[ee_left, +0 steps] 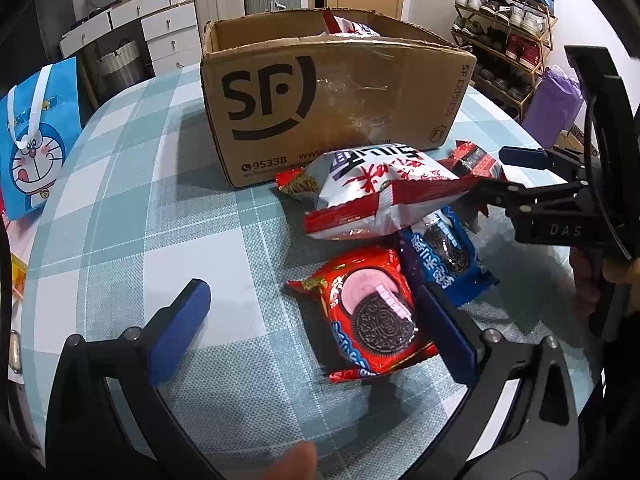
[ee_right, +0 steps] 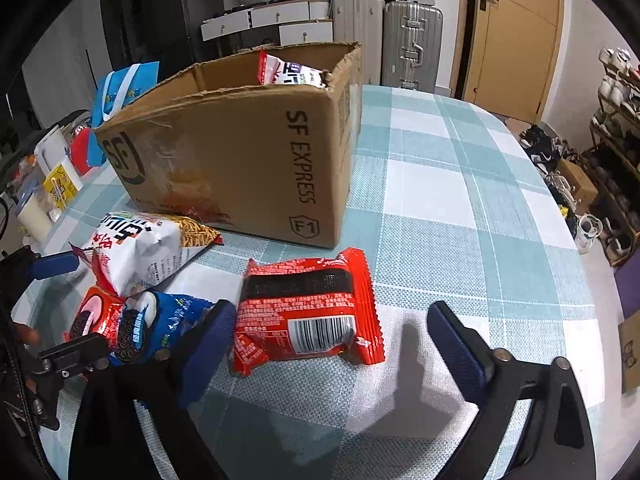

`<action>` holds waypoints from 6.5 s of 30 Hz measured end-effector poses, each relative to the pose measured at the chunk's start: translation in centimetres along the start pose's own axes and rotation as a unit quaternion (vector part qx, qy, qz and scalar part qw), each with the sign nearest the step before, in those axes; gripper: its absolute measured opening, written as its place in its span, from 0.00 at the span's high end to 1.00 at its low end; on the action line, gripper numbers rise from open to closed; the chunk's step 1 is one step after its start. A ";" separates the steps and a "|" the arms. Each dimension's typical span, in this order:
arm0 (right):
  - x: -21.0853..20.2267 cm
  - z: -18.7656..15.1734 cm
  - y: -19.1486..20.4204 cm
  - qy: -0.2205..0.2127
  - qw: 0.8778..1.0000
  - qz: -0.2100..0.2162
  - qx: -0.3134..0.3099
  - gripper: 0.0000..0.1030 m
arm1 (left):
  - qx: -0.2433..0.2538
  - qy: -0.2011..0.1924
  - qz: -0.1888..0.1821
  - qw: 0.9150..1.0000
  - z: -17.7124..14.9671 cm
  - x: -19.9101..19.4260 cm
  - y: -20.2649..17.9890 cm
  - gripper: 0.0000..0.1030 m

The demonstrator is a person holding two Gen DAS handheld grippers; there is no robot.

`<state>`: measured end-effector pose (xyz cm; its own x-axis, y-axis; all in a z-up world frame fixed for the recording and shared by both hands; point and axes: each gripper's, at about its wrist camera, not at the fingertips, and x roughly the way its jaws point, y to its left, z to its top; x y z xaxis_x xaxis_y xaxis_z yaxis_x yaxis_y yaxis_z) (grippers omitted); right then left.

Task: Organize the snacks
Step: 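Grasp the red Oreo pack with left gripper while right grasps the red wafer pack, then lift both packs over the box and open both grippers to release them, then move both grippers back to the last two snacks on the table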

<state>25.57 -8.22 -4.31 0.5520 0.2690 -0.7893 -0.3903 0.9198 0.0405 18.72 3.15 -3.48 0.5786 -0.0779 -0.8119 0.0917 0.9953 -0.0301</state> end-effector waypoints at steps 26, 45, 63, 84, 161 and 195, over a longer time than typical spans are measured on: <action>-0.7 -0.4 1.6 -0.011 0.999 0.032 -0.037 0.45 | -0.013 0.022 0.015 1.000 -0.1 1.1 1.6 0.01; -2.7 -0.1 2.5 -0.040 0.996 0.061 -0.051 0.50 | 0.022 0.010 -0.035 0.999 -0.6 0.1 0.9 0.60; -6.1 0.4 3.2 -0.086 0.991 0.082 -0.056 0.50 | -0.002 -0.029 -0.044 0.999 -0.4 -3.5 1.8 0.60; -9.3 0.7 3.2 -0.137 0.985 0.103 -0.034 0.50 | -0.042 -0.104 -0.050 0.992 1.1 -8.9 2.6 0.60; -6.5 9.0 -1.3 -0.161 0.977 0.135 0.026 0.01 | -0.049 -0.142 0.014 0.989 14.4 -0.1 3.4 0.02; -3.8 0.8 3.5 -0.005 0.993 0.119 -0.022 0.00 | -0.077 -0.107 0.036 0.991 3.7 -4.2 4.5 0.00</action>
<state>22.64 -5.79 -0.68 0.4474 0.4799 -0.7547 -0.5418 0.8168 0.1983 19.69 7.69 1.96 0.7386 -0.0005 -0.6742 -0.0711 0.9944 -0.0786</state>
